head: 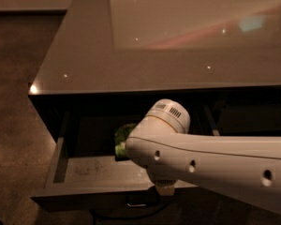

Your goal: Open top drawer

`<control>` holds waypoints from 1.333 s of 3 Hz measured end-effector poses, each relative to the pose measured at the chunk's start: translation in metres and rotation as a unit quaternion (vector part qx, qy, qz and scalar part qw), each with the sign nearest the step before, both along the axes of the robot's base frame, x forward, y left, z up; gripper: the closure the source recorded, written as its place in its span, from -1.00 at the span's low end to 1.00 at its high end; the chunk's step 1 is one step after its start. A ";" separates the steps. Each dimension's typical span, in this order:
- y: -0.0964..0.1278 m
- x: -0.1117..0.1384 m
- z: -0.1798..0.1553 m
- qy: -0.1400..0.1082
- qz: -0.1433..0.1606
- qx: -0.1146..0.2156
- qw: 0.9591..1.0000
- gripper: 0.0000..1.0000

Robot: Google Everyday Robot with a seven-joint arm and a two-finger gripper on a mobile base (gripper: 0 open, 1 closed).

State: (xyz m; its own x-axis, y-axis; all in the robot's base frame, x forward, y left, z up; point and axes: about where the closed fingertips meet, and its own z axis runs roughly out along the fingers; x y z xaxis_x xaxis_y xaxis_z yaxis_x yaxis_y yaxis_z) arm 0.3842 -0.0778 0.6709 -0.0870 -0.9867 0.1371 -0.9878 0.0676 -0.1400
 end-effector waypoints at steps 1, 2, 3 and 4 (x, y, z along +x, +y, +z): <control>0.004 -0.006 0.010 -0.006 0.001 -0.003 1.000 1.00; 0.004 -0.006 0.012 -0.006 0.001 -0.003 1.000 0.63; 0.008 -0.010 0.029 -0.021 0.004 -0.003 1.000 0.16; 0.011 -0.008 0.040 -0.034 0.007 0.002 0.999 -0.29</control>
Offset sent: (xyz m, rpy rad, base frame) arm -0.0197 0.0143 0.0542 -0.0046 -0.0851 0.0014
